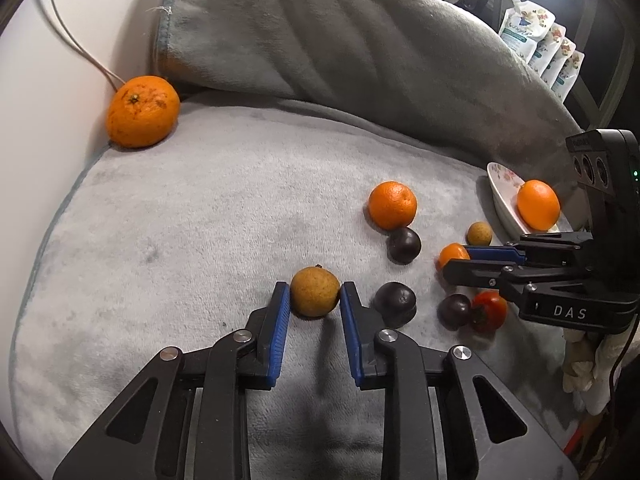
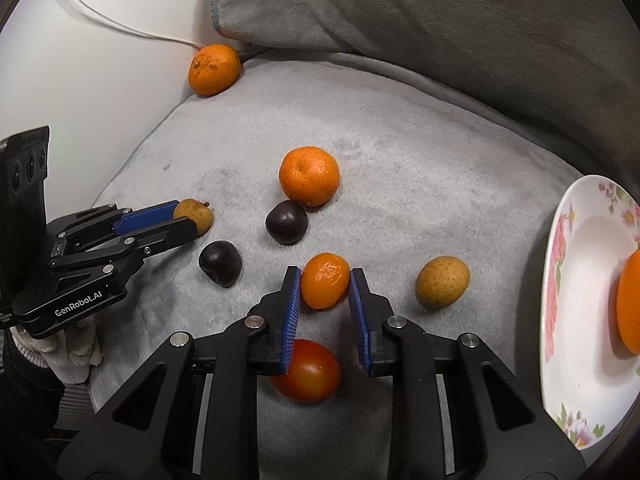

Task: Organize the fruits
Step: 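Carry the tangerine to the plate with the right tool while the left tool carries the brown fruit there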

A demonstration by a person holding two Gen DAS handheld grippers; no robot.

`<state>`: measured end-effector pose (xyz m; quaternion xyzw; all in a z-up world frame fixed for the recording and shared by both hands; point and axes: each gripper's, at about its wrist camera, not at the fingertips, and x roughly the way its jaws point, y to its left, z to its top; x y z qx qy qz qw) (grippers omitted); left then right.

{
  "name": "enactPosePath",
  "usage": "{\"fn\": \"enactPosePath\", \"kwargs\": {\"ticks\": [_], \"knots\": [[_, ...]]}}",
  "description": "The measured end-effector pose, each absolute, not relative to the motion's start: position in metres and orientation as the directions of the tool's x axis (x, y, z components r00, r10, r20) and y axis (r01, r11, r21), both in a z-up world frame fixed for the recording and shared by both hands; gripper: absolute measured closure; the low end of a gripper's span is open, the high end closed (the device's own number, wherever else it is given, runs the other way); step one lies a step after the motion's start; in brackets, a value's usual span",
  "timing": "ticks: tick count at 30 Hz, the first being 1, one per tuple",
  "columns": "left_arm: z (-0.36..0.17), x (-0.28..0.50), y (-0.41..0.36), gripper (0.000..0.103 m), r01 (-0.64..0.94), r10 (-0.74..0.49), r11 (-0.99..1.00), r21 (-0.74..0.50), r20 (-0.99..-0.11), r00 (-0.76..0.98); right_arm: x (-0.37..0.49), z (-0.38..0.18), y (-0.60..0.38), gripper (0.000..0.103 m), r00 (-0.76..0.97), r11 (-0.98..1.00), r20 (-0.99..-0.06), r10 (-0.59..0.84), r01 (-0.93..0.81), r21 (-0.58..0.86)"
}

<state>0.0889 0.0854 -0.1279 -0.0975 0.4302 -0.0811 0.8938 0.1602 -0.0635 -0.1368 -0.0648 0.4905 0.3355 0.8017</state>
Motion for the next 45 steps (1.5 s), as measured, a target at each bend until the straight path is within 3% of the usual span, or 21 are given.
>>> {"fn": "enactPosePath", "kwargs": {"ticks": [26,45], "knots": [[-0.09,0.085,0.043,0.079,0.165,-0.315,0.946,-0.278,-0.681,0.661,0.132,-0.077,-0.158,0.078,0.472,0.827,-0.729,0.496,-0.511,0.232],[-0.073,0.111,-0.043,0.079,0.336,-0.438,0.898,-0.284,-0.651,0.62,0.121,-0.086,-0.236,0.078,0.535,0.903,-0.753,0.382,-0.391,0.179]]}}
